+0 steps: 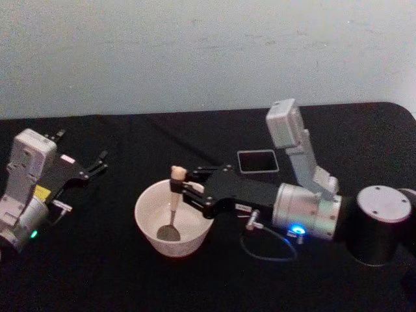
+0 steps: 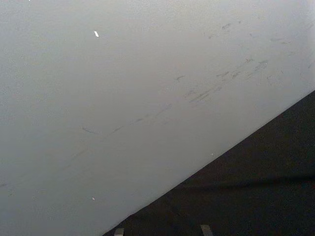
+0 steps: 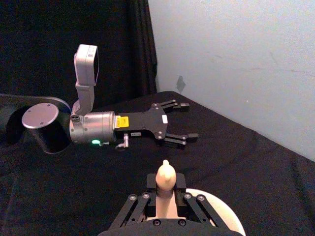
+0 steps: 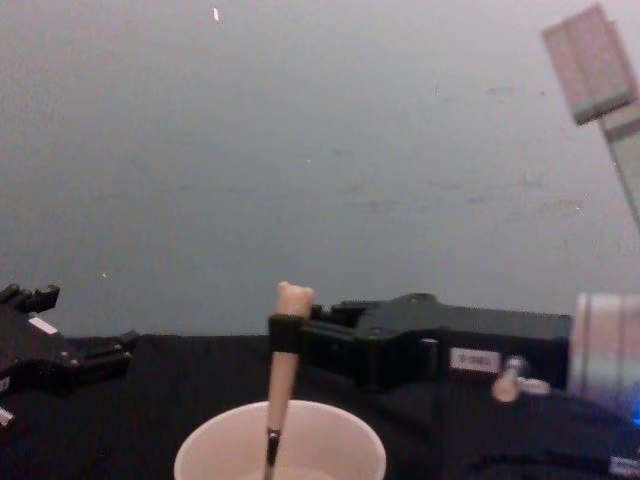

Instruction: Pick up the stirring spoon with one hand, stir inside the cup, then place it back in its original position.

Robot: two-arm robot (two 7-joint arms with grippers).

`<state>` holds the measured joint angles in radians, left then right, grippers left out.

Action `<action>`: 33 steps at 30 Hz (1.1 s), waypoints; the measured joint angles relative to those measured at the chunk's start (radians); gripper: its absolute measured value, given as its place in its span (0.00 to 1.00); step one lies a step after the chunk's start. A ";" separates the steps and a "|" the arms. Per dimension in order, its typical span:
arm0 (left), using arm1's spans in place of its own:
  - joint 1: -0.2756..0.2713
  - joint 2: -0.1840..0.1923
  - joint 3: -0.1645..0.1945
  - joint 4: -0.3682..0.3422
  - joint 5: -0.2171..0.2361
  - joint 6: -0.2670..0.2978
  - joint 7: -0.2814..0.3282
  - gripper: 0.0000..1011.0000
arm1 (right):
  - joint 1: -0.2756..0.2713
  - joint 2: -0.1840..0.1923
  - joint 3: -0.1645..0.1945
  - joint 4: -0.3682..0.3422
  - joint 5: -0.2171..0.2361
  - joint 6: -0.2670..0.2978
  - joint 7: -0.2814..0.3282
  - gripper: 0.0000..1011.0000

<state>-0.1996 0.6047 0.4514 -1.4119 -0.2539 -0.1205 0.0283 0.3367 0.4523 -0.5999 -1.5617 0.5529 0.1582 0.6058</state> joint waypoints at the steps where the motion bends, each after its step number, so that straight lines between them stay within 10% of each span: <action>1: 0.000 0.000 0.000 0.000 0.000 0.000 0.000 0.99 | 0.008 -0.011 -0.011 0.009 -0.003 -0.003 -0.007 0.22; 21: 0.000 0.000 0.000 0.000 0.000 0.000 0.000 0.99 | 0.117 -0.146 -0.037 0.186 -0.059 -0.024 -0.092 0.22; 33: 0.000 0.000 0.000 0.000 0.000 0.000 0.000 0.99 | 0.114 -0.126 0.005 0.200 -0.072 -0.021 -0.106 0.22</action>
<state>-0.1996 0.6047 0.4514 -1.4120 -0.2539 -0.1205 0.0283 0.4506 0.3266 -0.5945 -1.3617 0.4814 0.1370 0.4998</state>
